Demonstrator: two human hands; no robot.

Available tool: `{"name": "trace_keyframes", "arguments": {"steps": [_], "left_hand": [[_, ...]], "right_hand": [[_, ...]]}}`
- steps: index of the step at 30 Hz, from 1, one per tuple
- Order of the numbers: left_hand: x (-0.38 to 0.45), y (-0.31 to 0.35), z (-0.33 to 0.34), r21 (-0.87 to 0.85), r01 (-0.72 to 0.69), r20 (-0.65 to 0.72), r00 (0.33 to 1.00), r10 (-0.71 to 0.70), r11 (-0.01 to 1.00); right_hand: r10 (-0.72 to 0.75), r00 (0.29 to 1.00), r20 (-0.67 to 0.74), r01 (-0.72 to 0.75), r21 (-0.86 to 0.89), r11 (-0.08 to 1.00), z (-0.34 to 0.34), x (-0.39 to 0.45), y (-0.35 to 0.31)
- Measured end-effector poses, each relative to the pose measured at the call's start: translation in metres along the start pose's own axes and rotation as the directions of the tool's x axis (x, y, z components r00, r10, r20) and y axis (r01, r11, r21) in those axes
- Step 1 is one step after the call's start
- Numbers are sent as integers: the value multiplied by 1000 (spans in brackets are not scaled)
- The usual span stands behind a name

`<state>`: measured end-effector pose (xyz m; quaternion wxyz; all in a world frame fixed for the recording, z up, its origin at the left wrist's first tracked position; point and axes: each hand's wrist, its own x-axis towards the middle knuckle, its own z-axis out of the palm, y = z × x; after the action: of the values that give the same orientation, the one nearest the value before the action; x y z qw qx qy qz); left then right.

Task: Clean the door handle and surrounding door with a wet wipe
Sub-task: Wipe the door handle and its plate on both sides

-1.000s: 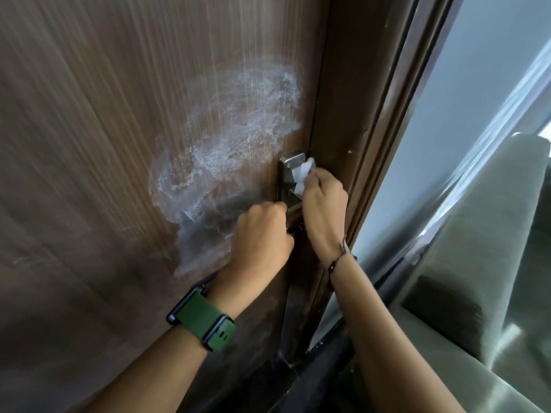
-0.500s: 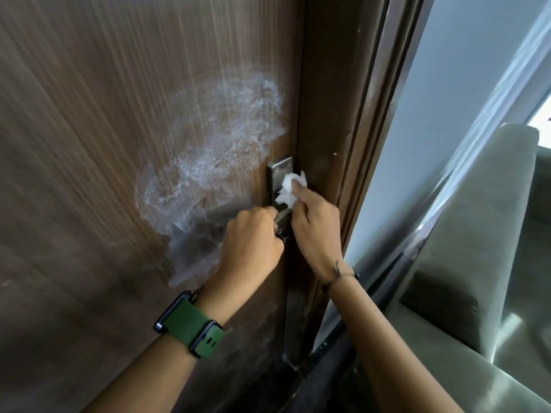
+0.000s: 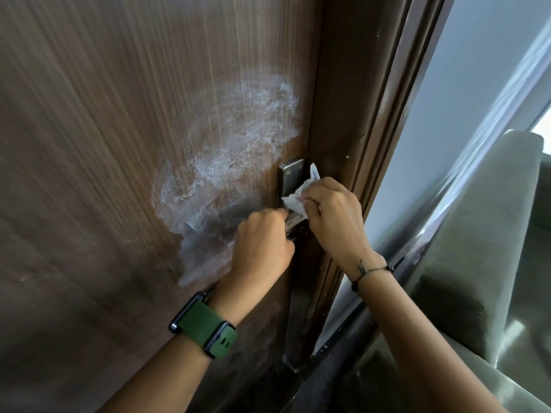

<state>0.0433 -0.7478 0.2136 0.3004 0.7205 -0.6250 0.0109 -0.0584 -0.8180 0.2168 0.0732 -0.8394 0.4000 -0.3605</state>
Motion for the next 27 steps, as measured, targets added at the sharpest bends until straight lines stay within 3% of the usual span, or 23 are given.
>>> {"name": "trace_keyframes", "arguments": {"steps": [8,14,18,21,27], "left_hand": [[-2,-1,0,-11,-6,8,1000,6,1000],[-1,-2,0,-14,14,9,1000,-13,1000],[-2,0,0,-27,-5,-11,1000,5,1000],[0,0,-2,-41,22,21,1000,-21,999],[-1,1,-2,-45,10,12,1000,-10,999]], "right_hand": [[-45,997,64,54,-132,990,-6,0,-4],[21,995,100,0,-207,978,-2,9,-4],[86,996,16,-82,-157,984,-4,9,-10],[137,990,40,-130,-141,981,8,17,-16],[332,942,-42,-321,160,933,13,0,1]]}}
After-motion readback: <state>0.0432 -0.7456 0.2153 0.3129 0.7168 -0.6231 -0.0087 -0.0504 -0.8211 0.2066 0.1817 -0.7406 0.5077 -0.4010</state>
